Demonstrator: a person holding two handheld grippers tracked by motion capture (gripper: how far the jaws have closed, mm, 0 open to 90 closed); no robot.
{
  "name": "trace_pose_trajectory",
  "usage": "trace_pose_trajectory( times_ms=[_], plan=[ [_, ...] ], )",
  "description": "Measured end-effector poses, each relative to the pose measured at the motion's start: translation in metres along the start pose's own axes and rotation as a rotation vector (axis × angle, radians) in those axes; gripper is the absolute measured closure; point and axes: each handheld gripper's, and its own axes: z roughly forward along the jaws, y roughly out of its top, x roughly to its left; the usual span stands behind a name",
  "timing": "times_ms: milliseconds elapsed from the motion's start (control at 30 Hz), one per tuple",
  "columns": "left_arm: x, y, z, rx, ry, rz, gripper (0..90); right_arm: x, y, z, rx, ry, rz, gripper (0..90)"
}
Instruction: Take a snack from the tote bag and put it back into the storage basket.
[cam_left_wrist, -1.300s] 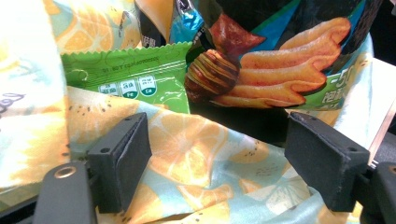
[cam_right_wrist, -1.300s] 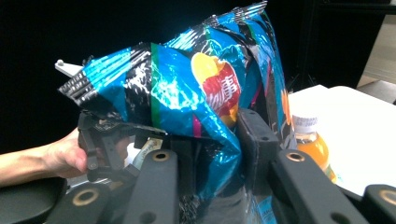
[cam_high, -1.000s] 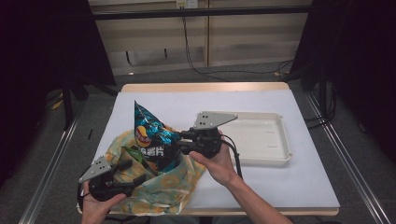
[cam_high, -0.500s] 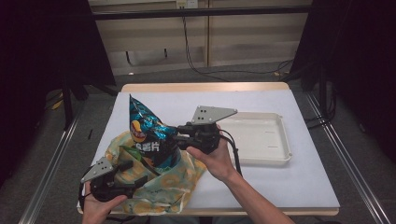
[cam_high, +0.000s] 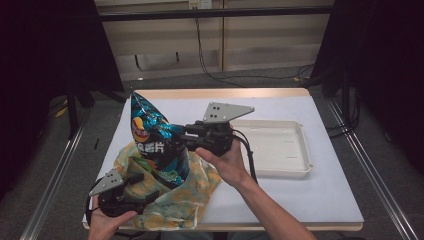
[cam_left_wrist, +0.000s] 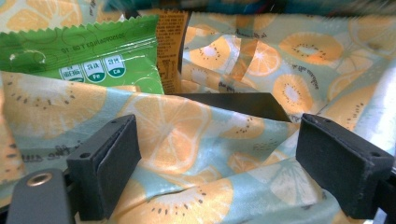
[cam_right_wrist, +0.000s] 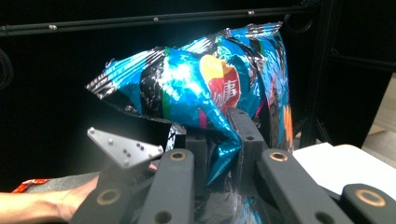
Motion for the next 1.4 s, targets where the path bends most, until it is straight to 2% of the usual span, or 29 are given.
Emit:
trace_pose_trajectory(
  times_ms=[200, 533, 767, 800, 833, 867, 967, 1400],
  plan=[
    [0.001, 0.0, -0.002, -0.017, -0.006, 0.0, 12.9, -0.001, 0.011, 0.001, -0.005, 0.011, -0.008, 80.3],
    [0.003, 0.001, -0.004, -0.045, 0.002, -0.021, 11.3, -0.009, 0.026, -0.011, -0.041, 0.02, 0.002, 80.7],
    [0.003, 0.0, -0.006, -0.052, 0.023, -0.018, 9.4, -0.011, 0.032, -0.02, -0.052, 0.007, -0.002, 80.8],
    [0.002, 0.0, -0.007, -0.049, 0.039, -0.021, 9.3, -0.011, 0.033, -0.023, -0.055, 0.007, -0.005, 80.8],
    [0.003, 0.0, -0.007, -0.054, 0.026, -0.018, 9.2, -0.011, 0.034, -0.026, -0.059, 0.008, -0.011, 80.8],
    [0.001, 0.0, -0.008, -0.054, 0.057, -0.02, 8.9, -0.01, 0.036, -0.028, -0.062, 0.007, -0.014, 80.8],
    [0.002, 0.001, -0.008, -0.061, 0.04, -0.019, 8.5, -0.01, 0.04, -0.038, -0.071, 0.004, -0.022, 80.9],
    [0.002, 0.0, -0.01, -0.053, 0.046, -0.014, 7.8, -0.016, 0.04, -0.083, -0.071, -0.029, -0.034, 80.9]
  ],
)
